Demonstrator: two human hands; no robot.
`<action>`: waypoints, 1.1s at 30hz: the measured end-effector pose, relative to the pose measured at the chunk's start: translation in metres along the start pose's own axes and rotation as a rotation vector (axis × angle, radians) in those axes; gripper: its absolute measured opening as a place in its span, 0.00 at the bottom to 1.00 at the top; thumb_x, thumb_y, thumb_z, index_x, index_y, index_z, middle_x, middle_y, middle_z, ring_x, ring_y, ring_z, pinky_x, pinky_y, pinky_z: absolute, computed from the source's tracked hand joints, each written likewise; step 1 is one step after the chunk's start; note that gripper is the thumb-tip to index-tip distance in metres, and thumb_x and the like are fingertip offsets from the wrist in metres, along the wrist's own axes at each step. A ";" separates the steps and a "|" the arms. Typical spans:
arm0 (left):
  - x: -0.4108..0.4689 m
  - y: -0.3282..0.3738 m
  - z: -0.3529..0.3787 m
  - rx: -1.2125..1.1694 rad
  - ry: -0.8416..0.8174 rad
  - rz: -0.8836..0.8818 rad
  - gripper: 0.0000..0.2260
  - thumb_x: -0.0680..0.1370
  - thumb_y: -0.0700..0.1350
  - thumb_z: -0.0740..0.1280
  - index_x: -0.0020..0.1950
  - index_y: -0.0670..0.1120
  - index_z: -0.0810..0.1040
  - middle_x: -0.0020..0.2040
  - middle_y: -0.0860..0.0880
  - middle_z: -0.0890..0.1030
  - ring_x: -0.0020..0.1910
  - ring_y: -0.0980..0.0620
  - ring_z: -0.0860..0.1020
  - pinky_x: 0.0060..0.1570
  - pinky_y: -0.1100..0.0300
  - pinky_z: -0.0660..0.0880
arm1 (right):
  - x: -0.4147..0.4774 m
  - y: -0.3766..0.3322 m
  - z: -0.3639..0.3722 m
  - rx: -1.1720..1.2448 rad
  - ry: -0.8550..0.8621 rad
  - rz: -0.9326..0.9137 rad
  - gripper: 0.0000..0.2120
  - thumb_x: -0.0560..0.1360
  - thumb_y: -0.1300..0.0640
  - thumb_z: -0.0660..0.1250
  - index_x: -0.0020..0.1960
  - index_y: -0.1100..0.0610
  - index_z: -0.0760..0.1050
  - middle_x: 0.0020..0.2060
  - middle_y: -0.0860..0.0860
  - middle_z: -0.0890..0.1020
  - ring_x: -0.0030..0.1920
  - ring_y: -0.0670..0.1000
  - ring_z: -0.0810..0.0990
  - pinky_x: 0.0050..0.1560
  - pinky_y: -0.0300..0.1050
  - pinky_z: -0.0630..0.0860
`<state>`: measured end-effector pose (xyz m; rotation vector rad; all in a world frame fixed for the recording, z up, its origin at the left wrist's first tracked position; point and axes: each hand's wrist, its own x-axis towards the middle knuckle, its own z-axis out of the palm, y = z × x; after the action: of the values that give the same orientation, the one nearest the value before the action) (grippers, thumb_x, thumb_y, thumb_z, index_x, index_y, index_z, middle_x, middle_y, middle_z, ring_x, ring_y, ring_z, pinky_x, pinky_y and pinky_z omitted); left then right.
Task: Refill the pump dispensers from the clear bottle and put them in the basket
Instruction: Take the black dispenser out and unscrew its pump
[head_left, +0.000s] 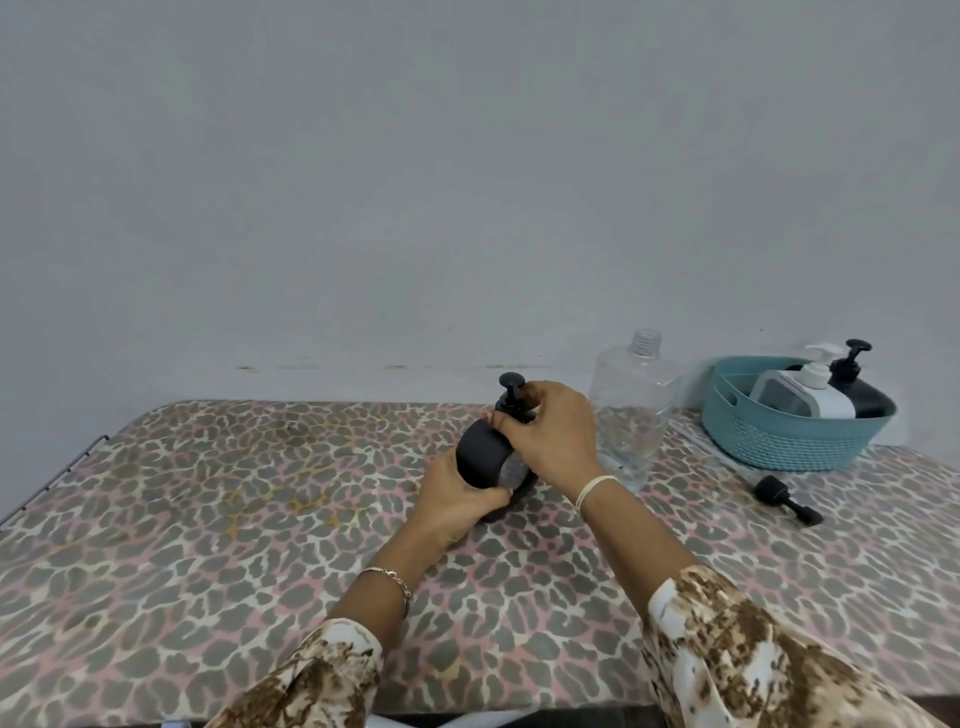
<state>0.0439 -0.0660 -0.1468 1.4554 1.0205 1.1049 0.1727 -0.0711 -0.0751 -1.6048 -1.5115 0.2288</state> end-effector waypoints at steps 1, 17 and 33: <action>0.000 0.001 -0.002 -0.011 -0.022 -0.016 0.13 0.66 0.32 0.74 0.45 0.45 0.80 0.37 0.52 0.84 0.39 0.55 0.83 0.37 0.65 0.77 | 0.000 0.000 0.000 0.004 -0.006 0.000 0.08 0.67 0.48 0.76 0.42 0.51 0.83 0.38 0.45 0.84 0.39 0.45 0.79 0.37 0.36 0.70; -0.006 -0.001 0.009 0.102 0.135 0.030 0.20 0.65 0.37 0.76 0.55 0.43 0.79 0.47 0.47 0.84 0.46 0.52 0.83 0.45 0.57 0.80 | -0.011 -0.002 -0.006 -0.032 0.127 0.014 0.16 0.61 0.42 0.77 0.33 0.51 0.75 0.29 0.44 0.78 0.38 0.51 0.78 0.39 0.46 0.75; -0.005 0.003 -0.001 0.108 0.063 0.011 0.21 0.66 0.36 0.76 0.54 0.54 0.76 0.50 0.53 0.83 0.51 0.56 0.81 0.52 0.60 0.78 | -0.002 0.011 -0.025 0.367 -0.302 0.001 0.25 0.71 0.57 0.75 0.64 0.51 0.69 0.52 0.46 0.81 0.57 0.45 0.78 0.62 0.47 0.74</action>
<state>0.0416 -0.0706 -0.1446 1.5214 1.1330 1.1239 0.1967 -0.0826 -0.0692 -1.3168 -1.5819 0.7335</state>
